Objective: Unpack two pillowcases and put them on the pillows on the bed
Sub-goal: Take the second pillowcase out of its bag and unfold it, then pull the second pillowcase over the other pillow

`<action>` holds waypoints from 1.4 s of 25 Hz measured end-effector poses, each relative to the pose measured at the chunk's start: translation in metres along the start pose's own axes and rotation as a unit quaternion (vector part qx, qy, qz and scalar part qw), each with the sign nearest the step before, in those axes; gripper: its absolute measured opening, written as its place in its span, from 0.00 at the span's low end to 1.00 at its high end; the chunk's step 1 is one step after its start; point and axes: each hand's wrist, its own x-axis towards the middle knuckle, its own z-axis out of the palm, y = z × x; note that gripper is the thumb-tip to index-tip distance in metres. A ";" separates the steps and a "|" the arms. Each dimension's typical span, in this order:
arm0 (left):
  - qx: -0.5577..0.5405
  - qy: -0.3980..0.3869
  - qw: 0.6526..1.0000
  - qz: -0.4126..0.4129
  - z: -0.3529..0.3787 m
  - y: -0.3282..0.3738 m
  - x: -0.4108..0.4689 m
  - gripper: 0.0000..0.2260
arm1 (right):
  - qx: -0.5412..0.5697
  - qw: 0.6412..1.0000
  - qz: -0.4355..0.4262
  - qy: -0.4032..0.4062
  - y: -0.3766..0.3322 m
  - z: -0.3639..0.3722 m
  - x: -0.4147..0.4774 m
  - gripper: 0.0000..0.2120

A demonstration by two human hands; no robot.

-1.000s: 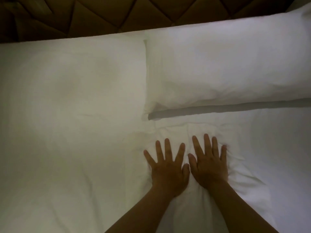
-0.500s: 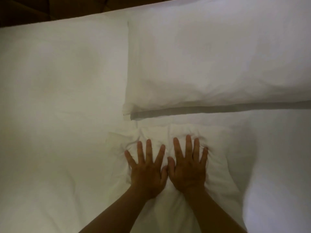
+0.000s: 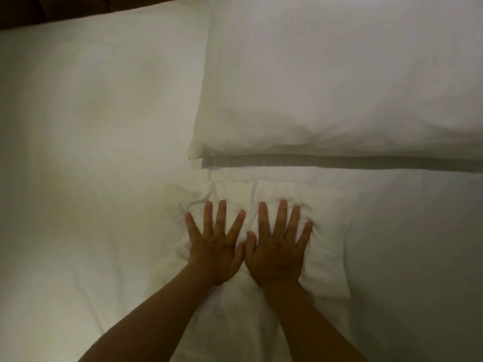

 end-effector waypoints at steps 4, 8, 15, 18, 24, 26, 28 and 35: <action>0.002 0.000 1.000 0.003 0.010 -0.003 -0.001 0.32 | -0.015 1.000 0.002 0.006 -0.003 -0.002 -0.002 0.34; -0.014 0.030 0.999 -0.005 0.014 -0.010 -0.004 0.32 | -0.054 0.998 0.005 0.027 -0.012 0.000 -0.008 0.32; -0.086 0.027 0.995 0.031 0.001 -0.031 -0.063 0.29 | -0.153 0.987 0.035 -0.041 -0.040 -0.027 -0.058 0.31; -0.125 -0.003 0.991 0.044 -0.004 -0.037 -0.107 0.28 | -0.150 0.986 0.030 -0.060 -0.046 -0.040 -0.093 0.31; -0.120 0.052 0.990 0.057 0.002 -0.028 -0.170 0.30 | -0.095 0.992 0.011 -0.084 -0.040 -0.052 -0.137 0.31; -0.095 0.086 0.988 0.084 -0.002 -0.016 -0.187 0.31 | -0.075 0.994 0.005 -0.076 -0.042 -0.055 -0.149 0.30; -0.093 0.069 0.983 0.142 -0.011 -0.004 -0.203 0.32 | -0.060 0.995 -0.016 -0.080 -0.039 -0.060 -0.160 0.30; -0.011 0.024 0.970 0.243 -0.012 0.031 -0.226 0.46 | -0.018 0.998 0.015 0.056 0.025 -0.061 -0.196 0.25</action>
